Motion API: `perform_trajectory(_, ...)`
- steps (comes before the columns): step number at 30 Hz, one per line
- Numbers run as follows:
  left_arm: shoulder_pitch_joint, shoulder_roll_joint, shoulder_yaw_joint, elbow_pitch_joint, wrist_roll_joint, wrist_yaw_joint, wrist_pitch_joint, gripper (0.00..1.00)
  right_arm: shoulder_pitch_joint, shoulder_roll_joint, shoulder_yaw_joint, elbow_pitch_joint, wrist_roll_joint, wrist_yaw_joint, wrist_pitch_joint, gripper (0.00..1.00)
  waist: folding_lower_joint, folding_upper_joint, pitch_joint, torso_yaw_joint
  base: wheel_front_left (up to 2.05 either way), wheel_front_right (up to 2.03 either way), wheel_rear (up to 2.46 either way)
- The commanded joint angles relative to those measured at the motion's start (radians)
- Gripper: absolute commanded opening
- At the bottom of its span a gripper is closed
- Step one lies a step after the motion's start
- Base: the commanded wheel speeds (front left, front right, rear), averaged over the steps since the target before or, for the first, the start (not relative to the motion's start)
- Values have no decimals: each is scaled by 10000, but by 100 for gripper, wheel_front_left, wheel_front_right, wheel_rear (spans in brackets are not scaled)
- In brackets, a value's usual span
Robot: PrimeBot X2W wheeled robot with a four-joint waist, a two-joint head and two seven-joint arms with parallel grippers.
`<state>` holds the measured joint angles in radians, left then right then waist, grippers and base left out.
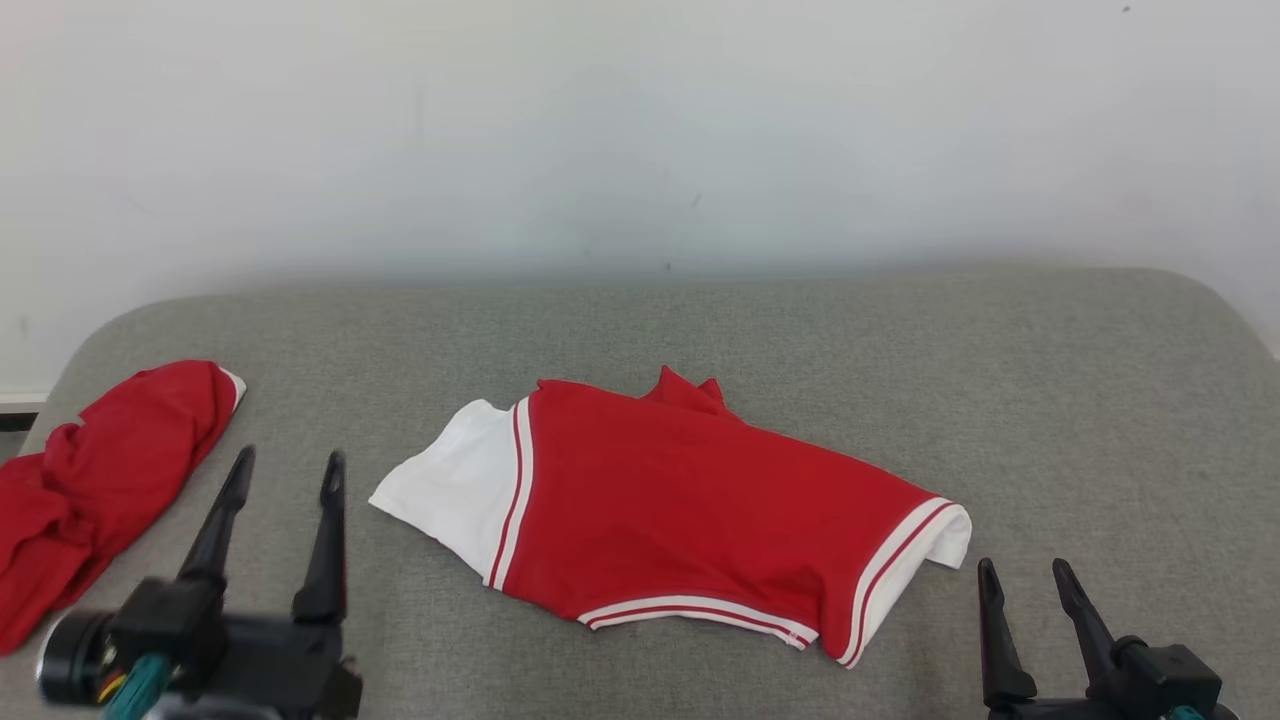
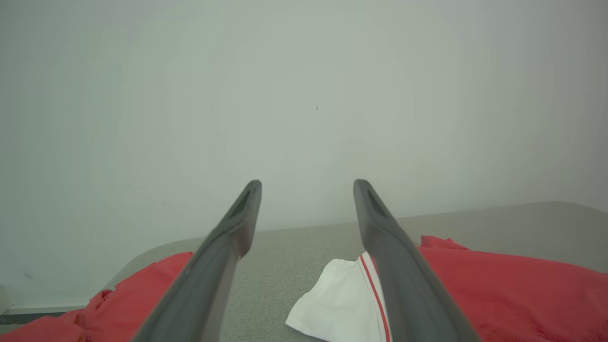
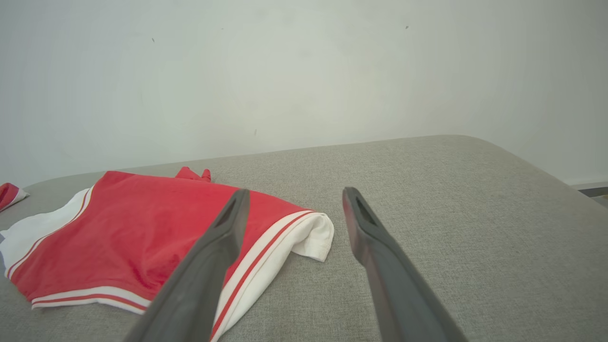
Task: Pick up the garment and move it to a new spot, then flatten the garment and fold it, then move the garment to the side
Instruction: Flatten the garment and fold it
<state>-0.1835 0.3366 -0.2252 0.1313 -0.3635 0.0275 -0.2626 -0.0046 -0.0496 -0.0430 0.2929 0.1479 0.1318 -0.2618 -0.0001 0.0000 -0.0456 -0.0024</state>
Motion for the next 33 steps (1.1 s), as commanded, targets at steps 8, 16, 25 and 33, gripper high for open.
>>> perform_trajectory(8,1897,-286,1256,-791,462,-55,-32,100,228,-15,-56,20,-89,-22,-47,100,1,0,-104,240,0,0,0)
perform_trajectory(16,2607,-805,1587,-736,913,-455,-33,100,294,-14,42,235,-27,-22,17,100,1,0,-42,481,0,0,0)
perform_trajectory(25,2439,-1239,1998,-491,1297,-838,-33,100,-54,-14,332,645,-98,-22,221,100,1,0,-44,626,0,0,0)
perform_trajectory(33,2109,-1572,1961,-309,1590,-1141,-33,100,-880,-118,879,1748,-301,-22,853,100,1,0,71,1088,0,0,0)
